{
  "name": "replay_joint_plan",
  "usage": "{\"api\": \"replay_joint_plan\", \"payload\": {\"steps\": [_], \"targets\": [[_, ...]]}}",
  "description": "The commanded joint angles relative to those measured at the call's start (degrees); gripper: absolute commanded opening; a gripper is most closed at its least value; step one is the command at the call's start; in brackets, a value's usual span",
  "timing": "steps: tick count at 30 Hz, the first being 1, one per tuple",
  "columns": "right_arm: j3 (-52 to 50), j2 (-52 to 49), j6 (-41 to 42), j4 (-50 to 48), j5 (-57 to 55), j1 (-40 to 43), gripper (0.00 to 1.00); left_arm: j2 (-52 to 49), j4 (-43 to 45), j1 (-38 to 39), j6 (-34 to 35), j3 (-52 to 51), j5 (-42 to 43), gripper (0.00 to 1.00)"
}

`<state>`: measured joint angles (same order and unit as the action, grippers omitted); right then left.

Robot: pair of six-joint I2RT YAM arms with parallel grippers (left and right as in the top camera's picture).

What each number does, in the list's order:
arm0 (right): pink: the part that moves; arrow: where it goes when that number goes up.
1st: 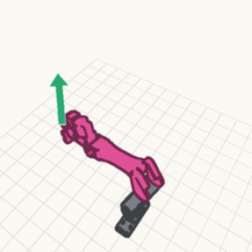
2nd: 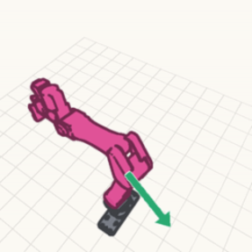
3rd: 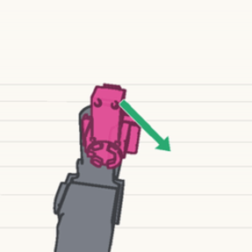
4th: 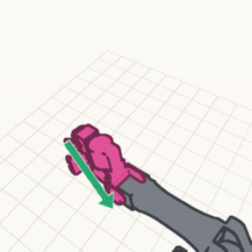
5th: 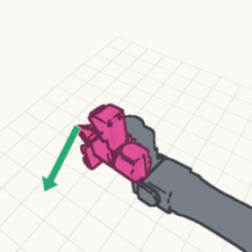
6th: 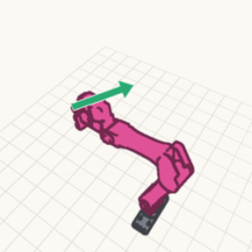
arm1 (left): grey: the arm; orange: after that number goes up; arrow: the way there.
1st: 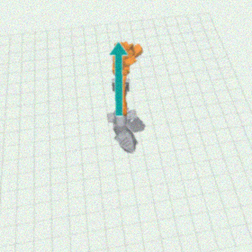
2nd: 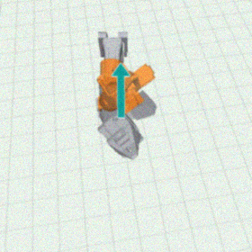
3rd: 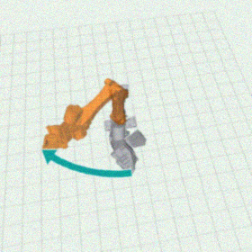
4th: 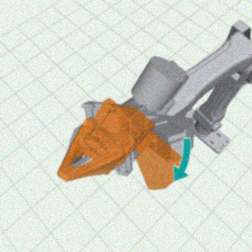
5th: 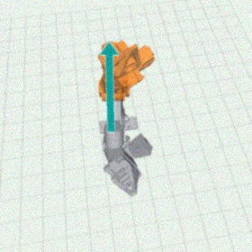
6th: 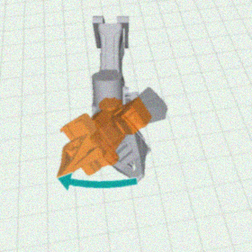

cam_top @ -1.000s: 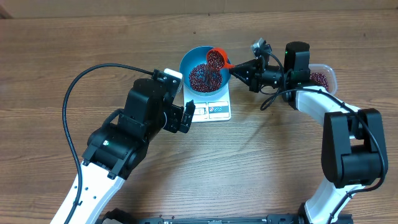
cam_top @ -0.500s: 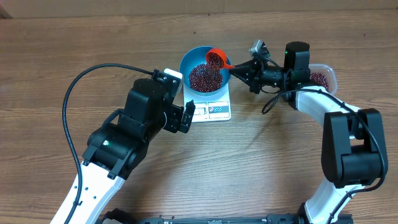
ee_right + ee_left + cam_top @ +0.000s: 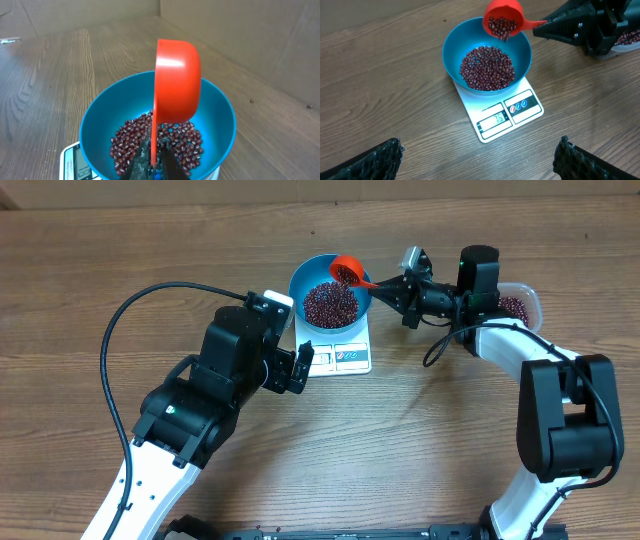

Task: Scoop item into bowl and weigh 150g on scale
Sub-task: 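Tilt the scoop to pour beans into the blue bowl, then lift the empty scoop and move it back over the bean tub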

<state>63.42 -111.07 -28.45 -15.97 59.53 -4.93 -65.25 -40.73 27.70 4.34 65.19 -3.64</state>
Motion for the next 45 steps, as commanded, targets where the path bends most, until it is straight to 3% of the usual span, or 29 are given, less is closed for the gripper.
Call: {"api": "replay_joint_plan", "payload": {"steps": [1,8,19,30,35,45], "targets": [[0.3,0.0,-0.6,-2.3,0.1,-0.3,0.04,0.8,0.2,-0.3,0.4,0.1,0.5,1.00],[0.3,0.0,-1.0,-3.7,0.1,-0.3,0.04,0.8,0.2,-0.3,0.4,0.1,0.5,1.00],[0.3,0.0,-15.6,-3.0,1.0,-0.3,0.04,0.8,0.2,-0.3,0.4,0.1,0.5,1.00],[0.3,0.0,-17.3,-6.5,1.0,-0.3,0.04,0.8,0.2,-0.3,0.4,0.1,0.5,1.00],[0.3,2.2,-12.4,-6.5,5.3,0.6,0.04,0.8,0.2,-0.3,0.4,0.1,0.5,1.00],[0.3,15.0,8.1,-4.7,5.2,9.8,0.04,0.8,0.2,-0.3,0.4,0.1,0.5,1.00]]}}
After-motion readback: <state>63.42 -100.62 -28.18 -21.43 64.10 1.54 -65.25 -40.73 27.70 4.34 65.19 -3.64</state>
